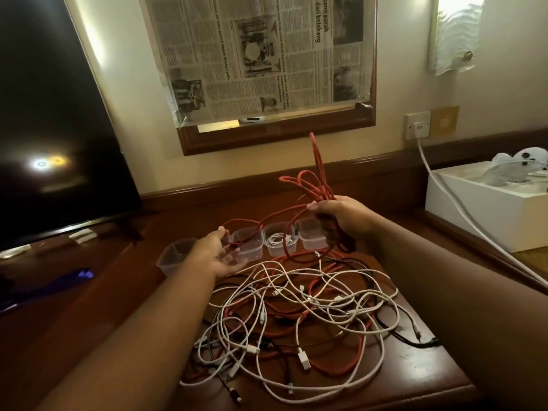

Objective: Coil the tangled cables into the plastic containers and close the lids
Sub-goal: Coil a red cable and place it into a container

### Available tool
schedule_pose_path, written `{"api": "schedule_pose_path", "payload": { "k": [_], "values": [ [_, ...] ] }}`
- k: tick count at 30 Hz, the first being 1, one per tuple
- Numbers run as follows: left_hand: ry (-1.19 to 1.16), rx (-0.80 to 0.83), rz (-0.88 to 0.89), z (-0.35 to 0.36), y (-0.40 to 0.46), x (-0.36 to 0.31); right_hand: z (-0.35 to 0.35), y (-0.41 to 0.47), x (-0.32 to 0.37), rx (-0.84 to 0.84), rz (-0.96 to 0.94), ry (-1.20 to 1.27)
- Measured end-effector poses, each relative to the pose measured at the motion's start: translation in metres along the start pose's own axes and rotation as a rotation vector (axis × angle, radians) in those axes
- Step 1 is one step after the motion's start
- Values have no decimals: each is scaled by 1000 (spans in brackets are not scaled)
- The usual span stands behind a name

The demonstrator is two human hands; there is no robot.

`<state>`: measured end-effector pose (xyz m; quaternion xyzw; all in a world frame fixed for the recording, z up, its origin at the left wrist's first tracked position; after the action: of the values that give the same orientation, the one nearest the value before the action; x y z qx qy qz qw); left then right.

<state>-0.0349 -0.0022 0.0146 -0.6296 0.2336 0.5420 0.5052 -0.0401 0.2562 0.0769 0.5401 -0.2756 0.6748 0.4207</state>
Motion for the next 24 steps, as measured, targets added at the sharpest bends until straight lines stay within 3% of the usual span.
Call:
{"api": "schedule_pose_path", "payload": {
  "k": [7,11,14,19,24],
  "values": [
    [-517,10,180,1,-5,-12,-12,0,-14,-185,69,-75],
    [-737,182,315,1,-31,-32,-21,-2,-22,-352,108,-239],
    [-589,290,370,5,-50,-38,-28,1,-26,-396,82,-208],
    [-120,440,513,1,-67,-45,-43,2,-19,-443,-53,284],
    [31,243,448,5,-63,-39,-30,-8,-4,-392,-124,328]
  ]
}}
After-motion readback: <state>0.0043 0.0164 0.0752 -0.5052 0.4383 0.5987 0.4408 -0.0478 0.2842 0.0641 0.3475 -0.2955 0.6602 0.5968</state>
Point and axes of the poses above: each hand's wrist, its own y-axis towards the middle knuckle, its own z-axis out of the palm, x = y × z, the point moved 5 cm from there along y, towards the middle knuckle, and after that the axes turned 15 degrees about y, right-handed, at the moved point
